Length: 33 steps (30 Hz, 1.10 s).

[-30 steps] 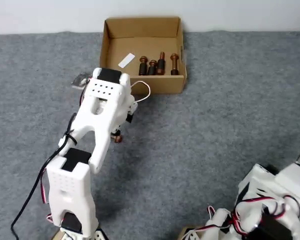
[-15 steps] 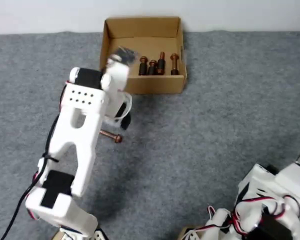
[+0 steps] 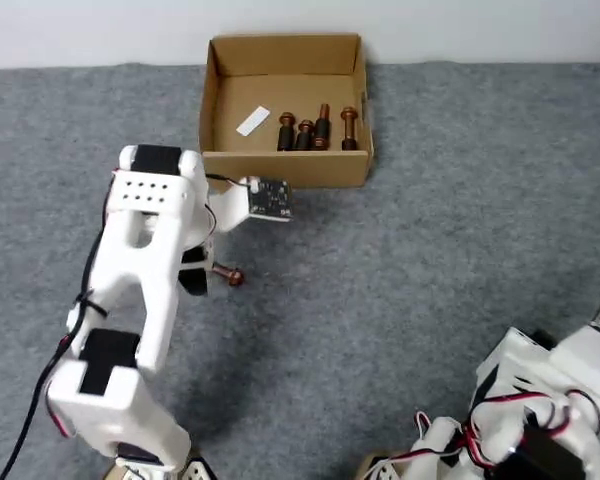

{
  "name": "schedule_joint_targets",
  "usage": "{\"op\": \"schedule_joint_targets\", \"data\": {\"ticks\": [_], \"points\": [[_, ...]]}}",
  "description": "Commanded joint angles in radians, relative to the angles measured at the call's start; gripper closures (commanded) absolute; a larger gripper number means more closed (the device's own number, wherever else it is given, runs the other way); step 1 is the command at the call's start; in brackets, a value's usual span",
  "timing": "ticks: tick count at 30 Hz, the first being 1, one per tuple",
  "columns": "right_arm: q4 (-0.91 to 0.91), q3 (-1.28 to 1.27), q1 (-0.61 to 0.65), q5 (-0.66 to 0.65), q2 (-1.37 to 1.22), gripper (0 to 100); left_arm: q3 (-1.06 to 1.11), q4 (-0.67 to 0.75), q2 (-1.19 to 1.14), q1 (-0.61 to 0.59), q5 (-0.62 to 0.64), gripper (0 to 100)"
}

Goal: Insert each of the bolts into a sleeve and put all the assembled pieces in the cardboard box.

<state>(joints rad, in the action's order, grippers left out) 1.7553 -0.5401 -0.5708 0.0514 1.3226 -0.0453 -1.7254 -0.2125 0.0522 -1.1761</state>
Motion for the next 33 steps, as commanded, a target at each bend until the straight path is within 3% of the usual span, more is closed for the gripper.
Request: {"op": "schedule_joint_targets", "data": {"ticks": [1,14,22,29,33], "points": [[0.018,0.008,-0.007,0.005,-0.004,99.0,-0.007,0.103,-0.046,-0.003,-0.025,81],[0.016,-0.018,-0.007,0.005,0.001,99.0,-0.007,0.316,-0.155,0.015,-0.037,81],[0.016,-0.018,-0.007,0.005,-0.004,98.9,-0.007,0.345,-0.253,0.060,-0.028,82],[0.008,-0.021,-0.007,0.005,-0.001,99.0,-0.012,0.436,-0.325,0.106,0.029,87],[0.008,-0.021,-0.007,-0.034,0.002,99.0,-0.022,0.413,-0.331,0.104,0.040,97]]}}
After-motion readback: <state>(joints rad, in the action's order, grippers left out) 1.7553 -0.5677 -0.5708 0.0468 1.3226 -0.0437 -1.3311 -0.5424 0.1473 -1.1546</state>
